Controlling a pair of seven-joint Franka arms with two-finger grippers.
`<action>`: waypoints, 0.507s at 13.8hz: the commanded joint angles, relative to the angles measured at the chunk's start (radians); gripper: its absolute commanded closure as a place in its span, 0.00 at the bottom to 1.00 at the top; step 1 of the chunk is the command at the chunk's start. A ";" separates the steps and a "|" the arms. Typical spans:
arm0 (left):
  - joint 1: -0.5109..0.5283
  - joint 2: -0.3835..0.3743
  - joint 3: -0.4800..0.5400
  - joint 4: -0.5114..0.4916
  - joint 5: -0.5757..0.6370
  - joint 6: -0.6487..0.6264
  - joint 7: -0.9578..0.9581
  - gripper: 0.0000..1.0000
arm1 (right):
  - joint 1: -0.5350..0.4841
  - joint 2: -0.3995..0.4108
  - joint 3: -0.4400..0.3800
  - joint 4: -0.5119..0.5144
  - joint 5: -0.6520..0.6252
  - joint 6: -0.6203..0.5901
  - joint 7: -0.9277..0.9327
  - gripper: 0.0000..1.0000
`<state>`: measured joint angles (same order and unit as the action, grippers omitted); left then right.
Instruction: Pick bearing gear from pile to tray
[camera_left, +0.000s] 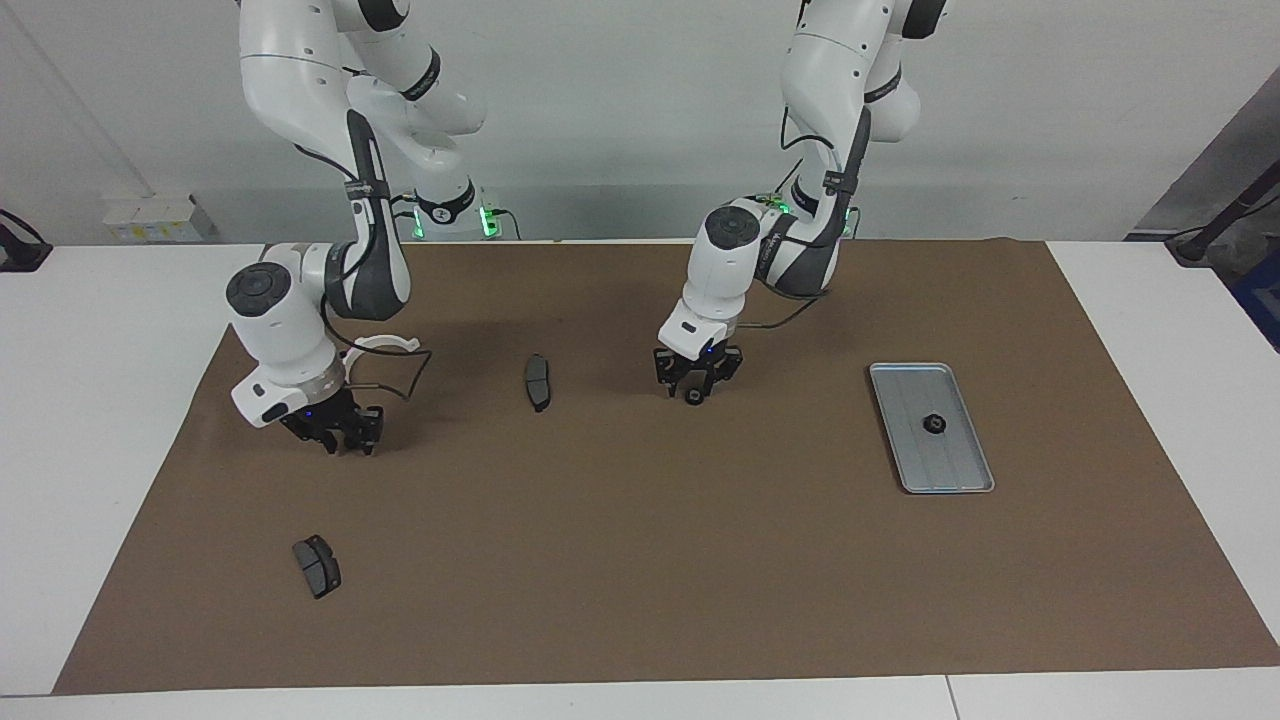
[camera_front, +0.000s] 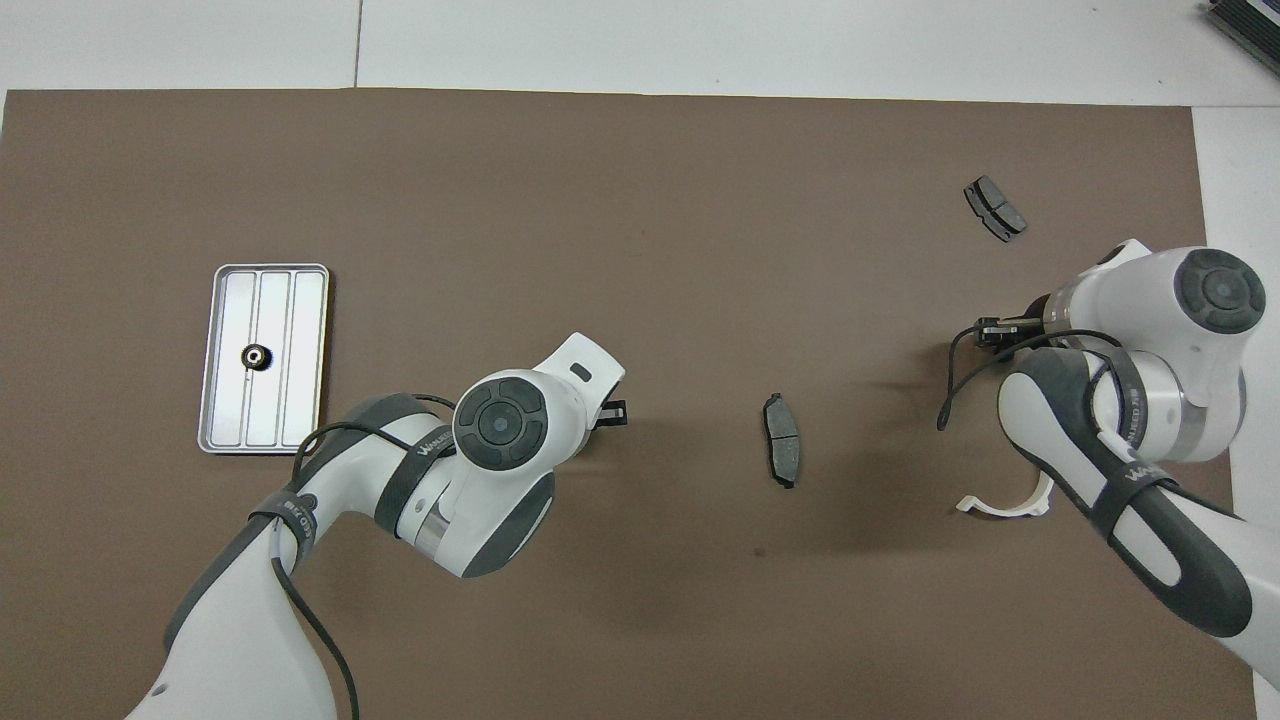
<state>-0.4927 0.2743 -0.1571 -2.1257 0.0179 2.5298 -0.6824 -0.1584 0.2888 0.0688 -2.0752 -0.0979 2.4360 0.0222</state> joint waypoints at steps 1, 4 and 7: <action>-0.018 0.008 0.017 -0.019 0.007 0.044 0.001 0.43 | -0.012 -0.014 0.011 -0.008 0.021 -0.026 -0.027 0.83; -0.015 0.008 0.017 -0.017 0.007 0.044 0.004 0.56 | -0.012 -0.025 0.011 -0.002 0.036 -0.055 -0.024 0.93; -0.007 0.009 0.017 -0.016 0.007 0.038 0.009 0.73 | -0.007 -0.037 0.011 0.009 0.063 -0.081 -0.025 0.93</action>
<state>-0.4923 0.2750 -0.1499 -2.1280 0.0189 2.5404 -0.6794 -0.1577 0.2740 0.0702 -2.0661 -0.0629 2.3882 0.0222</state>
